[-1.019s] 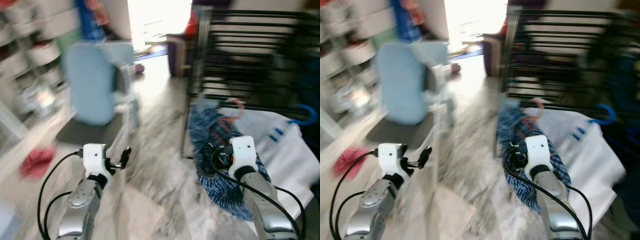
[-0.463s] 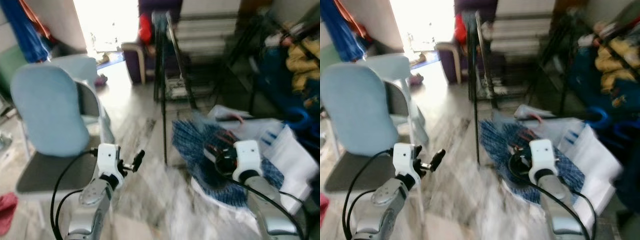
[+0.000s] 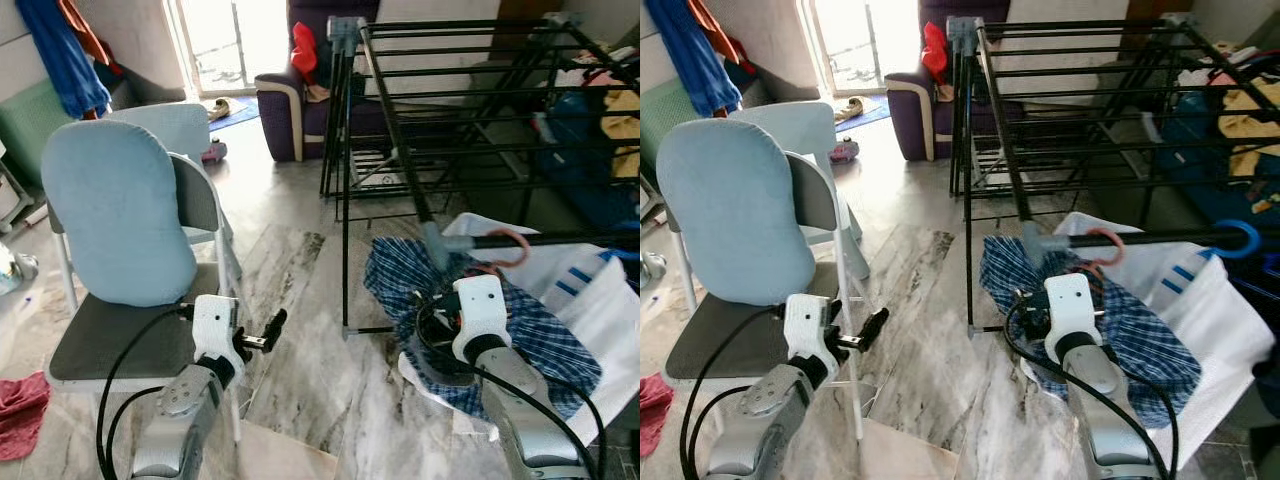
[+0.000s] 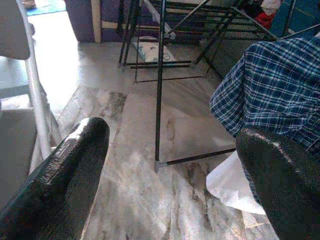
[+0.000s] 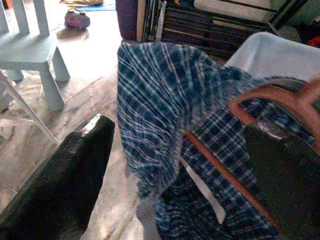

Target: Hang hanger

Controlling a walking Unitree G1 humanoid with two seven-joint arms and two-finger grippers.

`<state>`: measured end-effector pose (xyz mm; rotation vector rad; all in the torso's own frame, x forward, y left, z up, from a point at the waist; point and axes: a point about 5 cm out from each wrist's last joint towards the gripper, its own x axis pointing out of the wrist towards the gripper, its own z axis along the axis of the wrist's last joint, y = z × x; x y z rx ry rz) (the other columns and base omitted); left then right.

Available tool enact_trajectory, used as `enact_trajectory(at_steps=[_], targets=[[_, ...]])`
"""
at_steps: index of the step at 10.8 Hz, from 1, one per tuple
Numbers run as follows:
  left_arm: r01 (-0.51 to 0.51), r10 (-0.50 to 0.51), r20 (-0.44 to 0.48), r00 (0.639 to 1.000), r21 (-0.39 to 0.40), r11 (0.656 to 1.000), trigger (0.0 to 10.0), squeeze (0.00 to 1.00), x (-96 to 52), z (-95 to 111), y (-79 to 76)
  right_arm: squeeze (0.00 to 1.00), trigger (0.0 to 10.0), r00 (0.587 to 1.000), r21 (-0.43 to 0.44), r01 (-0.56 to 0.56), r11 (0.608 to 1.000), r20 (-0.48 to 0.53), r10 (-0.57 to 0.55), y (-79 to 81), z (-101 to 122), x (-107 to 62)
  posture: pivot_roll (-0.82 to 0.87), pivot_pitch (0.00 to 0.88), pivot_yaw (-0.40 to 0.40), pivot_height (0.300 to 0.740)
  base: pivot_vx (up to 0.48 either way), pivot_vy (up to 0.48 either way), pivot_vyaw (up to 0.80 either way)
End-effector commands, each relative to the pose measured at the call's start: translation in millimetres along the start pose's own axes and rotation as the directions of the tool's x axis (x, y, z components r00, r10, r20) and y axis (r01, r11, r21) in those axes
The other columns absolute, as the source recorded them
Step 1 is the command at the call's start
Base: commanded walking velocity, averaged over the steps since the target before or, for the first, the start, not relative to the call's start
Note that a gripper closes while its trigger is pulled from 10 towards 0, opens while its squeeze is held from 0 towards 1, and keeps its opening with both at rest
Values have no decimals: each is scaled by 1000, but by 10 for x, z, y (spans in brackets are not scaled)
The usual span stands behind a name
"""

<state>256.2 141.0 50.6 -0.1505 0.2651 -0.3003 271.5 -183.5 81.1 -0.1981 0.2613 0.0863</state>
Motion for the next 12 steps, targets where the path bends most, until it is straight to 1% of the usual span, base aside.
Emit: enact_trajectory(at_steps=[1, 3, 5, 8, 11, 12], targets=[[4, -4, 1, 1000, 7, 1000, 10000, 0, -15, 27, -3, 0, 10000, 1000, -7, -4, 1000, -13, 4, -11, 2, -13, -191, 0, 34, 740, 0, 0, 0], [15, -15, -10, 1000, 4, 1000, 10000, 0, -27, 0, -10, 0, 10000, 999, -17, -22, 1000, -33, 22, 14, -27, -48, -198, 0, 42, 740, 0, 0, 0], [18, -18, -11, 1000, 5, 1000, 10000, 0, -20, 2, -12, 0, 10000, 998, -27, -36, 999, -43, 34, 30, -36, -58, -201, 0, 42, 740, 0, -240, 0], [23, -23, -14, 1000, 4, 1000, 10000, 0, -20, 2, -11, 0, 10000, 997, -30, -59, 998, -43, 58, 36, -15, -67, -199, 0, 43, 740, 0, -356, 0], [24, -24, 1, 1000, 8, 1000, 10000, 0, 25, 26, -35, 0, 10000, 996, -72, -89, 993, -19, 88, 48, 65, -80, -218, 0, 35, 740, 0, -335, 0], [-2, 2, -4, 1000, -18, 1000, 10000, 0, 21, 9, -26, 0, 10000, 995, -82, -95, 992, -15, 95, 49, 82, -96, -224, 0, 37, 740, 0, 0, 0]])
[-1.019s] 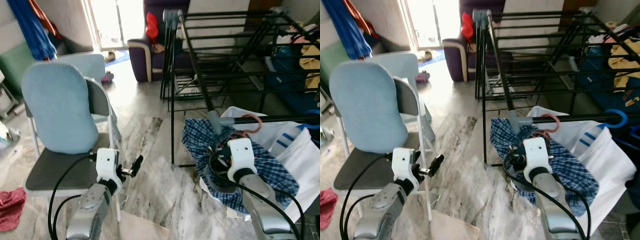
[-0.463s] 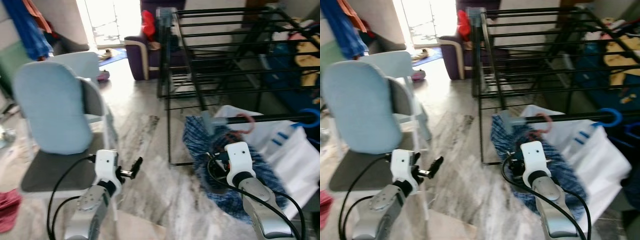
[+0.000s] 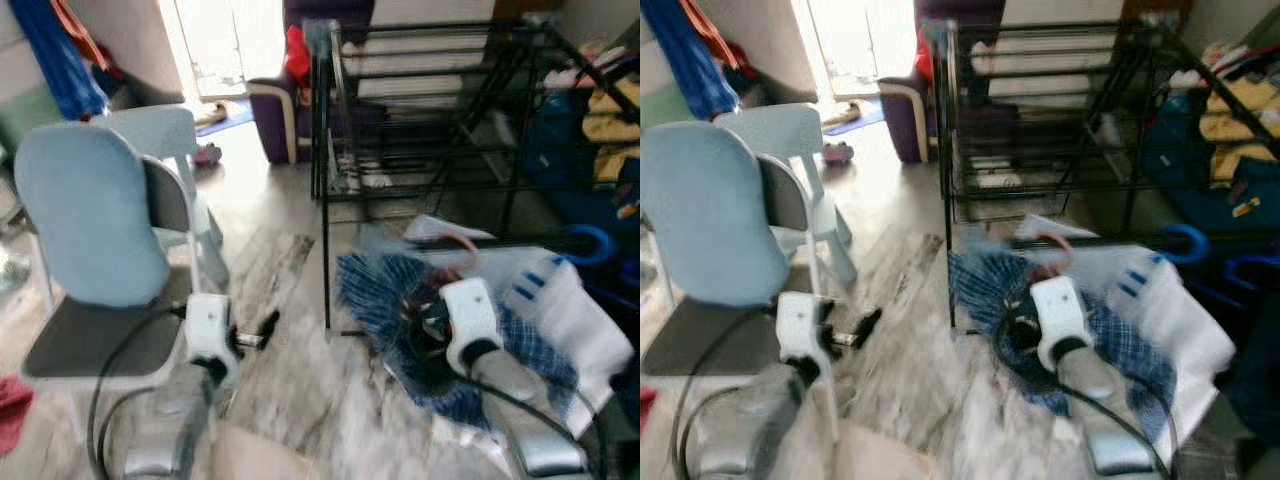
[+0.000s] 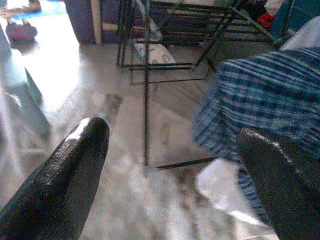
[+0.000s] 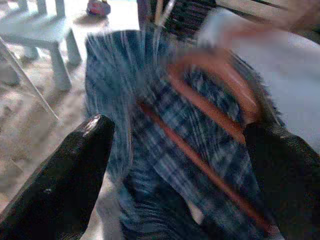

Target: Hang hanger

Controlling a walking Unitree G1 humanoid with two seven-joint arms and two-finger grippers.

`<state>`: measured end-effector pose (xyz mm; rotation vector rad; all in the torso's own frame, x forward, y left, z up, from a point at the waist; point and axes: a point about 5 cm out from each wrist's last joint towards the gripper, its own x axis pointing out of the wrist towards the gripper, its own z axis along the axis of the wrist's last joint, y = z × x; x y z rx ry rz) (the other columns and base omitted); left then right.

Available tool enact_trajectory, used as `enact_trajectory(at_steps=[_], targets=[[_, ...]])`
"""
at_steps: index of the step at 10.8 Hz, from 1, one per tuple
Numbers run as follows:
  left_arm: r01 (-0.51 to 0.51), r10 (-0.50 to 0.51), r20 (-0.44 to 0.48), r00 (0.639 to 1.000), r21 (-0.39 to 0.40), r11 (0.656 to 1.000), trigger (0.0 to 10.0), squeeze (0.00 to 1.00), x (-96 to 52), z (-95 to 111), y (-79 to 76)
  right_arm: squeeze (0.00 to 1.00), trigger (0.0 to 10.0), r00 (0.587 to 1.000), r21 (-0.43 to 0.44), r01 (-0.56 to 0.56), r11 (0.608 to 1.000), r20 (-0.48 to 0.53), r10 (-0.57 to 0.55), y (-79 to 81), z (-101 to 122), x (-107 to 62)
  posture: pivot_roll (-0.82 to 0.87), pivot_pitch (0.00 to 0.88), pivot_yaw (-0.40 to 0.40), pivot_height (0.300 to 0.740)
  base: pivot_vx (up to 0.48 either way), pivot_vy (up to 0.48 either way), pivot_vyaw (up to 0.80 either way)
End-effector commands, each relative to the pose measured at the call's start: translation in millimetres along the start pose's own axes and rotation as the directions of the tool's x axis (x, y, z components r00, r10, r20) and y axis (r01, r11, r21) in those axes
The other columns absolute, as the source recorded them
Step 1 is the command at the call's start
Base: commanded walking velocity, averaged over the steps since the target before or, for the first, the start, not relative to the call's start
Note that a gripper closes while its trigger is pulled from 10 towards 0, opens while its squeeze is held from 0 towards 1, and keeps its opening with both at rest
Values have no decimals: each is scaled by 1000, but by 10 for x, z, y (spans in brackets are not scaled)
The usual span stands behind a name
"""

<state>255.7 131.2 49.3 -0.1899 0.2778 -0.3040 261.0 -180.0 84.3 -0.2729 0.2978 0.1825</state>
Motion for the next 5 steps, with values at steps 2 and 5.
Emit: enact_trajectory(at_steps=[2, 5], targets=[[-25, 25, -24, 999, 28, 999, 10000, 0, -19, -3, 92, 0, 10000, 999, 28, -48, 998, 1, 48, 122, 4, -43, -226, 0, 63, 740, 0, 0, 0], [-29, 29, -20, 999, 5, 1000, 10000, 0, 17, 40, 99, 0, 10000, 969, 44, -244, 969, -24, 245, 320, -3, -94, -218, 0, 67, 740, 0, 0, 0]])
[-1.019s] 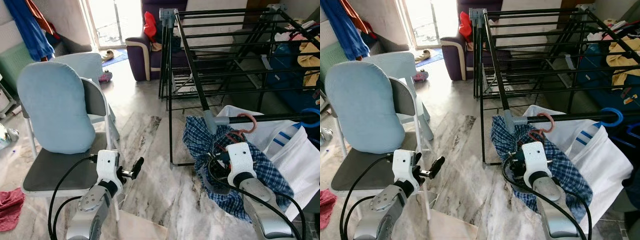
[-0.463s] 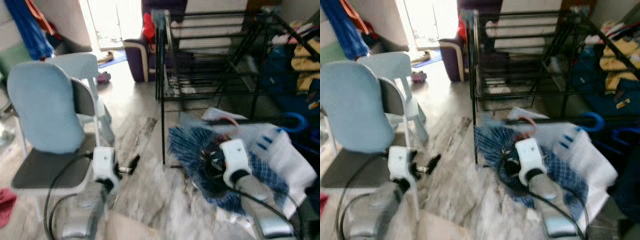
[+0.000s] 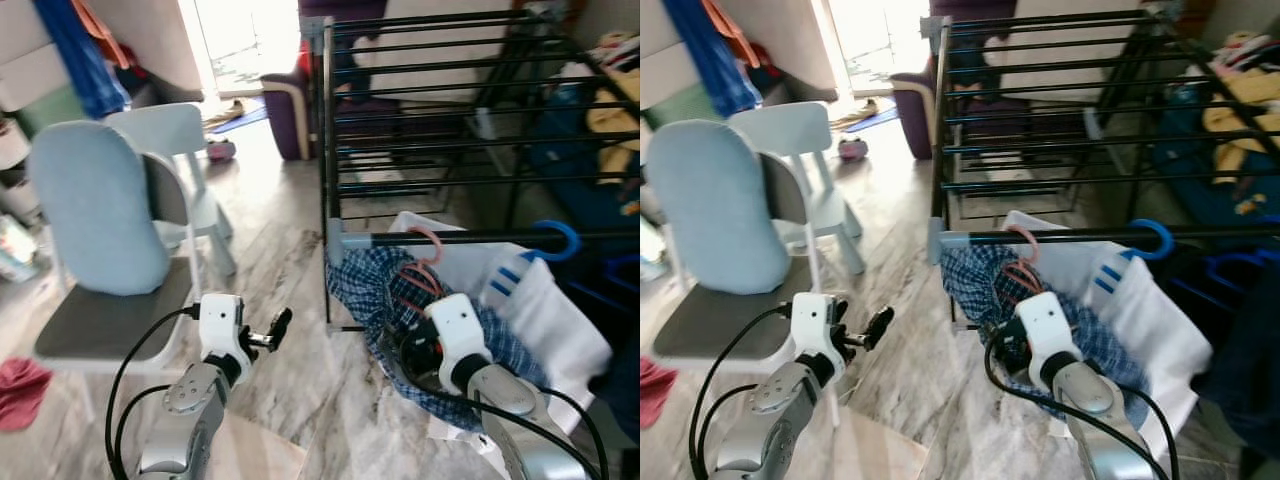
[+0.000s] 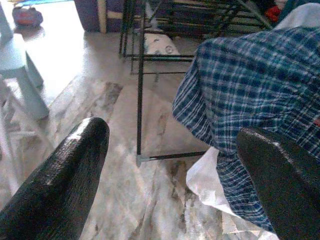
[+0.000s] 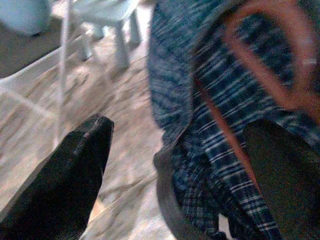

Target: Hang hanger

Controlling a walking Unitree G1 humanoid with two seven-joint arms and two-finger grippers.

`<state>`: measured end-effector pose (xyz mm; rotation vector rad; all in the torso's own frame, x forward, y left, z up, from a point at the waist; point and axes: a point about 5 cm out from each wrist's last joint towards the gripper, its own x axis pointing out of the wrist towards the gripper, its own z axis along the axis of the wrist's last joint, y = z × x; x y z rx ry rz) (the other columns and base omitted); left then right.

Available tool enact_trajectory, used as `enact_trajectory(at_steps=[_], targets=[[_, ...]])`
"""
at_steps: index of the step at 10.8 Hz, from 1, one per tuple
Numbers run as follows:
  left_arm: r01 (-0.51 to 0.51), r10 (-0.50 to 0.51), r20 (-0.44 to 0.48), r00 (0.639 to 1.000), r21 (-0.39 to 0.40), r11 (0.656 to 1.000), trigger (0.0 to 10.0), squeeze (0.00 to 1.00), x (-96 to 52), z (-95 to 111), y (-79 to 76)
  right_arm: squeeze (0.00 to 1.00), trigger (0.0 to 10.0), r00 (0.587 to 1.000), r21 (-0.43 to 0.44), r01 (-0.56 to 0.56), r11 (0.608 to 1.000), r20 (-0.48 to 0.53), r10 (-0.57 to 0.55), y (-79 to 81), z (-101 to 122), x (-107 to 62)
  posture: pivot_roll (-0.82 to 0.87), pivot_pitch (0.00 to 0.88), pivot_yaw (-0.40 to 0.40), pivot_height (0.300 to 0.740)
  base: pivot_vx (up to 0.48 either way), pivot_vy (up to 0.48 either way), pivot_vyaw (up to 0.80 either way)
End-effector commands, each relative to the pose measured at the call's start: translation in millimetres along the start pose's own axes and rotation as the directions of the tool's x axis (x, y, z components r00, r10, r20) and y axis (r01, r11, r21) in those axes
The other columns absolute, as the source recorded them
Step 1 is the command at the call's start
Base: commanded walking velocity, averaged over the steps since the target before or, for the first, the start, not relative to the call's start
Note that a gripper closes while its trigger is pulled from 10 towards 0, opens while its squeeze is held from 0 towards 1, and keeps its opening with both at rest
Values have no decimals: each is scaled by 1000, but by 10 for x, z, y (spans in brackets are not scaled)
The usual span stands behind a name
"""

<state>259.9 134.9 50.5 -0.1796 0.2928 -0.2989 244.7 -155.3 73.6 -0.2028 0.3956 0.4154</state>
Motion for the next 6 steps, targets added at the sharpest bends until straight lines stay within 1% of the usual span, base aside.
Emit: enact_trajectory(at_steps=[1, 2, 3, 4, 5, 6], targets=[[-26, 26, -5, 1000, -10, 1000, 10000, 0, 4, 10, 49, 0, 10000, 995, -9, -104, 995, 5, 104, 100, 57, -17, -218, 0, 57, 740, 0, 0, 0], [-31, 31, -3, 1000, -19, 999, 10000, 0, 9, 12, 49, 0, 10000, 984, -24, -176, 984, -5, 176, 150, 84, -43, -218, 0, 54, 740, 0, 0, 0], [-31, 31, -8, 1000, -19, 999, 10000, 0, 0, 0, 47, 0, 10000, 975, -46, -220, 974, -14, 220, 170, 119, -69, -218, 0, 54, 740, 0, 0, 0], [-30, 30, -19, 999, -19, 999, 10000, 0, -10, -23, 46, 0, 10000, 967, 8, -254, 967, -13, 254, 171, 188, -106, -221, 0, 56, 740, 0, 0, 0], [-25, 25, -32, 999, -11, 1000, 10000, 0, -12, -33, 58, 0, 10000, 943, -12, -331, 943, -35, 331, 167, 256, -226, -225, 0, 60, 740, 0, 0, 0], [-25, 25, -33, 999, -7, 1000, 10000, 0, -8, -28, 65, 0, 10000, 926, -20, -376, 926, -51, 375, 121, 297, -333, -225, 0, 60, 740, 0, 0, 0]])
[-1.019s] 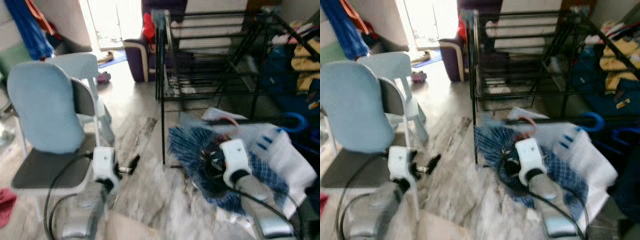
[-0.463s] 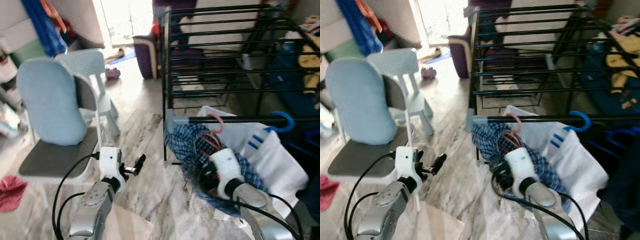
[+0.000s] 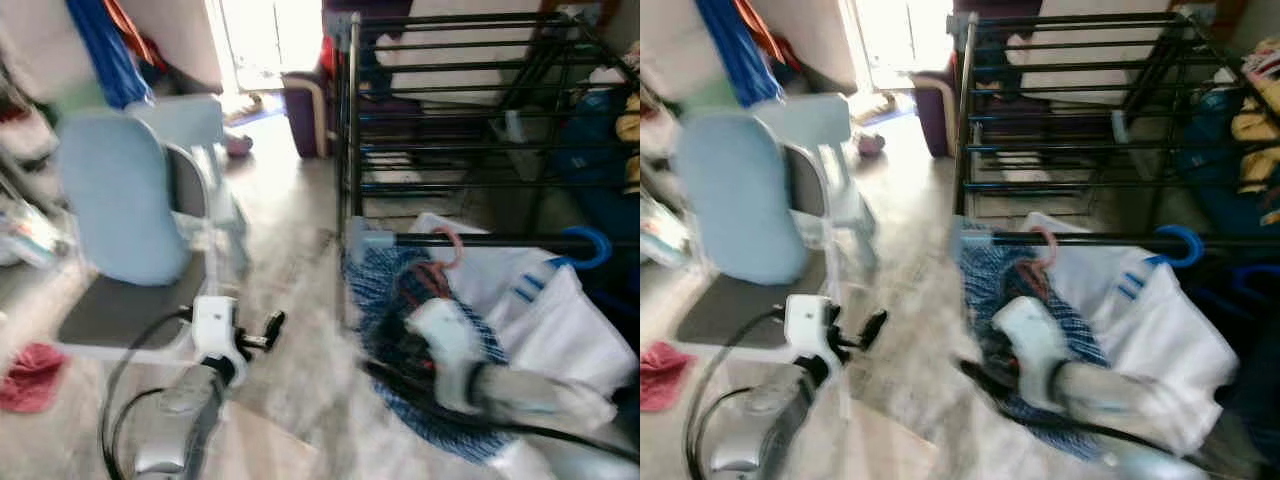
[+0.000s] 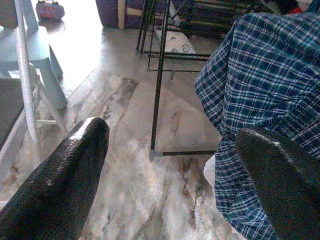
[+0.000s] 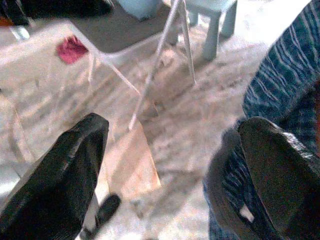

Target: Hang hanger

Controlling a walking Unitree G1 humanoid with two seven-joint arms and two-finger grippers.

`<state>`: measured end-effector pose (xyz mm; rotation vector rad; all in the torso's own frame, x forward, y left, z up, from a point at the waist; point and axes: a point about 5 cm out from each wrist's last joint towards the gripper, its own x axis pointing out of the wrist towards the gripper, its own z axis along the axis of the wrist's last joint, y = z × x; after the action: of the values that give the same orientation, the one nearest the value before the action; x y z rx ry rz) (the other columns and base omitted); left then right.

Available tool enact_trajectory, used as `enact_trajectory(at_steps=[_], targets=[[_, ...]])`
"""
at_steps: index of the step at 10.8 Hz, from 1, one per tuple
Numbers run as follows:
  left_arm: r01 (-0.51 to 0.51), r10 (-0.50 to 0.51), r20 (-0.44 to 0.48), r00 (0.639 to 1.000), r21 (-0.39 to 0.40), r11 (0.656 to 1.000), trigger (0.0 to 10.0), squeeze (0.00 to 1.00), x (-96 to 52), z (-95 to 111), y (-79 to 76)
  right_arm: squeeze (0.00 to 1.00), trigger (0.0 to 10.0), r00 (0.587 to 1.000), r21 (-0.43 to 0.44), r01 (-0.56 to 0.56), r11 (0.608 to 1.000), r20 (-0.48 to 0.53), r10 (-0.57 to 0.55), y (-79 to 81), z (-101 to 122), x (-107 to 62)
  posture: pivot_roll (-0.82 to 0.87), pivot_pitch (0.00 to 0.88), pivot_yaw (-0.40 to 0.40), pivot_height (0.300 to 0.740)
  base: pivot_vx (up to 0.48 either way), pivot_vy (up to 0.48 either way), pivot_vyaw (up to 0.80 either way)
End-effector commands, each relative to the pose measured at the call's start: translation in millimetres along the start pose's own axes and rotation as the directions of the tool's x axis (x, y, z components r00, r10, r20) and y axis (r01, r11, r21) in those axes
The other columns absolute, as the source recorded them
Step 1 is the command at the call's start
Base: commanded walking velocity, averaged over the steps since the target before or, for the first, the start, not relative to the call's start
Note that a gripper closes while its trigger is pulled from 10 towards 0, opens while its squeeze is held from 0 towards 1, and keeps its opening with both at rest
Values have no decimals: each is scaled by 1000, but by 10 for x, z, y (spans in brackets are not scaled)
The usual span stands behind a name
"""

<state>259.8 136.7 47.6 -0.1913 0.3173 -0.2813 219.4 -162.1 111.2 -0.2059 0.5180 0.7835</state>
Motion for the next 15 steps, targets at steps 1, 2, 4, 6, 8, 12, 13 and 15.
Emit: enact_trajectory(at_steps=[1, 2, 4, 6, 8, 12, 13, 15], targets=[[-4, 5, -17, 1000, 17, 1000, 10000, 0, 3, 2, 49, 0, 10000, 998, -7, -60, 998, -1, 60, -6, 63, -150, -240, 0, 69, 740, 0, 0, 0], [4, -3, -25, 1000, 20, 1000, 10000, 0, 13, -7, 42, 0, 10000, 998, -12, -58, 998, -10, 58, -87, 65, -269, -247, 0, 74, 740, 0, 0, 0], [19, -18, -35, 999, 28, 999, 10000, 0, 35, -22, 6, 0, 10000, 988, -31, -81, 996, -138, 76, -253, -138, -618, -257, 0, 82, 740, 0, 0, 0], [23, -22, -42, 999, 39, 999, 10000, 0, 38, -31, 6, 0, 10000, 976, 12, -26, 1000, -214, 28, -307, -392, -600, -255, 0, 83, 740, 0, 0, 0], [28, -25, -46, 999, 72, 997, 10000, 0, 55, -5, 23, 0, 10000, 976, 34, -51, 998, -212, 57, -227, -600, -409, -234, 0, 75, 740, 0, 0, 0], [7, -2, -56, 998, 82, 997, 10000, 0, 72, 19, 110, 0, 10000, 953, -99, 273, 957, -110, -283, -714, -453, -301, -225, 0, 75, 740, 0, 0, 0], [21, -17, -55, 998, 81, 996, 10000, 0, 97, 15, 48, 0, 10000, 913, -117, 387, 915, -88, -398, -790, -469, -241, -228, 0, 74, 740, 0, 0, 0], [34, -30, -52, 998, 78, 996, 10000, 0, 125, 14, 4, 0, 10000, 860, -119, 510, 852, 68, -506, -794, -304, -176, -230, 0, 78, 740, 0, 0, 0]])
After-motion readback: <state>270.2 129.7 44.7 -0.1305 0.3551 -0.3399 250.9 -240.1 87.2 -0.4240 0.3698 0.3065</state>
